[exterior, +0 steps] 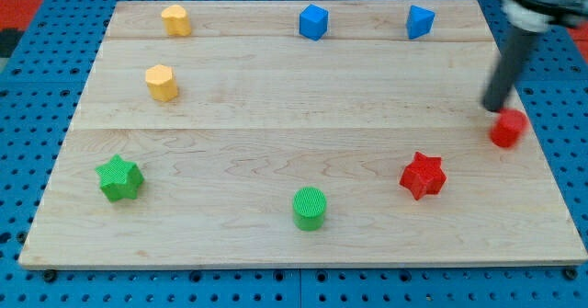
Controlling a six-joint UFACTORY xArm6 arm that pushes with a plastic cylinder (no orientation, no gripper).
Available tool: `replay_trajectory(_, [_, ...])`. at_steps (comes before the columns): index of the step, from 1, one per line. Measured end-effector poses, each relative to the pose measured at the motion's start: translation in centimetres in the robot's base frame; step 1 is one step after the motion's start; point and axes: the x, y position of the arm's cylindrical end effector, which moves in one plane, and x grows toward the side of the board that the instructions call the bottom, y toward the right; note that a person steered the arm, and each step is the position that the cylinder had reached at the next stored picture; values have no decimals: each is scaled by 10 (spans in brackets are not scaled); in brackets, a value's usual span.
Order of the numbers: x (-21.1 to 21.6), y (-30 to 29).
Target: Move the red circle to the center of the board
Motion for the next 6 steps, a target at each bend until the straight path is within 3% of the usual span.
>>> replay_trajectory(1, [-3, 36])
replay_trajectory(2, [56, 50])
replay_trajectory(4, [30, -41])
replay_trajectory(5, [76, -11])
replay_trajectory(6, [68, -7])
